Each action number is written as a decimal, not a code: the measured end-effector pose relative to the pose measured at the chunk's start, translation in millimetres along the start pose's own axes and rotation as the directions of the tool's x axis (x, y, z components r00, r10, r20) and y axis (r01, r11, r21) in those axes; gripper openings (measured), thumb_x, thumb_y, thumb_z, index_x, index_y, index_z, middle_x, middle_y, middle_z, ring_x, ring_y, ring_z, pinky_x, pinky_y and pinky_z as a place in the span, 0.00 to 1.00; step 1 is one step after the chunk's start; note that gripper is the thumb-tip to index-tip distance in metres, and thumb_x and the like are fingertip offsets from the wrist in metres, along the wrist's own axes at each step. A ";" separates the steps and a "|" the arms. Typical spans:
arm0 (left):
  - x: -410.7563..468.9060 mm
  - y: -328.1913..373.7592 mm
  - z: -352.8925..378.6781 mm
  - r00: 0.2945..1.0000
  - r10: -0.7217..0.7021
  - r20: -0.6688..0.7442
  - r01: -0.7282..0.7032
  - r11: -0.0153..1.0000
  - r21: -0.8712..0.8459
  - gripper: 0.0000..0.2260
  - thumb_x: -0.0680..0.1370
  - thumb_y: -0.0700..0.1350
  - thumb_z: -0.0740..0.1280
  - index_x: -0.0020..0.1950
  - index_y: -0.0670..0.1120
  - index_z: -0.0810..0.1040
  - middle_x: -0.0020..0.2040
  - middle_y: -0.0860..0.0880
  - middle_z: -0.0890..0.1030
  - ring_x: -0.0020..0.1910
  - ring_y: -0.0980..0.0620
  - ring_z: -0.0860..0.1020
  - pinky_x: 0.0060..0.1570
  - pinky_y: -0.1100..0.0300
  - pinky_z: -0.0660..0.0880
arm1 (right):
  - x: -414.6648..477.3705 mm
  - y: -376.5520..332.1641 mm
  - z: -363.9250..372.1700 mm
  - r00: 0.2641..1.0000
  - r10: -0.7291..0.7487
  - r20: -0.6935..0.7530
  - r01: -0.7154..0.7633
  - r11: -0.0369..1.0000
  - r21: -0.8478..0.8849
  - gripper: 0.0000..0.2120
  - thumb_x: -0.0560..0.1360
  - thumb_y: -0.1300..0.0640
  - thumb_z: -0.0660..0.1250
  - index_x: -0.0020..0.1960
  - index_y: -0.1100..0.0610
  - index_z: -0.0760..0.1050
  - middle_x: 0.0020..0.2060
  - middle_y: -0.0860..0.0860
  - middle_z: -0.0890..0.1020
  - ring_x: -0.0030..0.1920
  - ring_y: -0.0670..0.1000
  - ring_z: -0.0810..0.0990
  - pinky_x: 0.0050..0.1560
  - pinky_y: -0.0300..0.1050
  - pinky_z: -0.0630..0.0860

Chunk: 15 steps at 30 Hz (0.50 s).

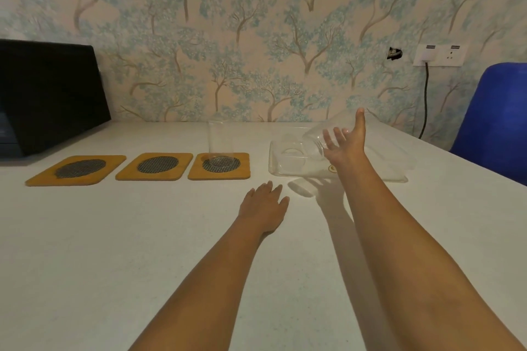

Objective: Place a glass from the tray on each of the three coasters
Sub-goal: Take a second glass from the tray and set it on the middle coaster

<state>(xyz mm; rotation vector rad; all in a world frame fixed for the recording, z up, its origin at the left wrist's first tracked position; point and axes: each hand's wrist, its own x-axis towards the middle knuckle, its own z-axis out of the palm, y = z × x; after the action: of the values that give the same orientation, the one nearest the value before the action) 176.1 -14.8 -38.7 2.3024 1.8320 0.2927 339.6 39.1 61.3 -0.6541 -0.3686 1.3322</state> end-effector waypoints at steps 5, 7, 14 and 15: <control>-18.1 -49.8 -15.3 1.000 -0.026 0.011 0.026 0.999 0.041 0.24 0.84 0.52 0.44 0.79 0.48 0.50 0.80 0.47 0.49 0.79 0.48 0.48 0.78 0.50 0.46 | -16.0 28.3 18.7 0.991 0.123 0.047 -0.126 0.990 0.062 0.40 0.71 0.42 0.69 0.75 0.55 0.56 0.65 0.53 0.67 0.63 0.56 0.73 0.58 0.62 0.73; -27.3 -70.2 -22.1 0.999 -0.045 0.009 0.045 0.998 0.052 0.23 0.84 0.52 0.44 0.79 0.48 0.50 0.80 0.48 0.49 0.79 0.48 0.48 0.78 0.50 0.45 | -23.2 39.1 27.4 0.987 0.155 0.046 -0.155 0.988 0.014 0.38 0.71 0.52 0.71 0.75 0.53 0.56 0.66 0.54 0.65 0.65 0.56 0.71 0.65 0.66 0.67; -55.3 -128.5 -40.2 0.997 -0.075 0.005 0.075 0.995 0.063 0.23 0.84 0.52 0.44 0.79 0.48 0.51 0.80 0.48 0.50 0.79 0.49 0.49 0.78 0.50 0.46 | -58.2 83.1 61.6 0.983 0.182 0.020 -0.173 0.962 -0.213 0.29 0.72 0.57 0.71 0.70 0.55 0.64 0.65 0.57 0.66 0.59 0.53 0.72 0.51 0.47 0.74; -58.1 -134.1 -42.1 0.997 -0.078 0.004 0.078 0.995 0.062 0.23 0.84 0.52 0.44 0.79 0.48 0.51 0.80 0.48 0.50 0.79 0.49 0.49 0.77 0.50 0.46 | -61.2 88.7 65.6 0.984 0.178 0.002 -0.174 0.961 -0.213 0.32 0.71 0.56 0.73 0.70 0.55 0.64 0.61 0.56 0.67 0.57 0.54 0.73 0.48 0.45 0.76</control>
<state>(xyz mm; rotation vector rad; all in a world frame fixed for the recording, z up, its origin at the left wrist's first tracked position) 26.2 -40.7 -35.9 2.2622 1.9486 0.2197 218.6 3.2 63.1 -0.8680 -0.4830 1.4823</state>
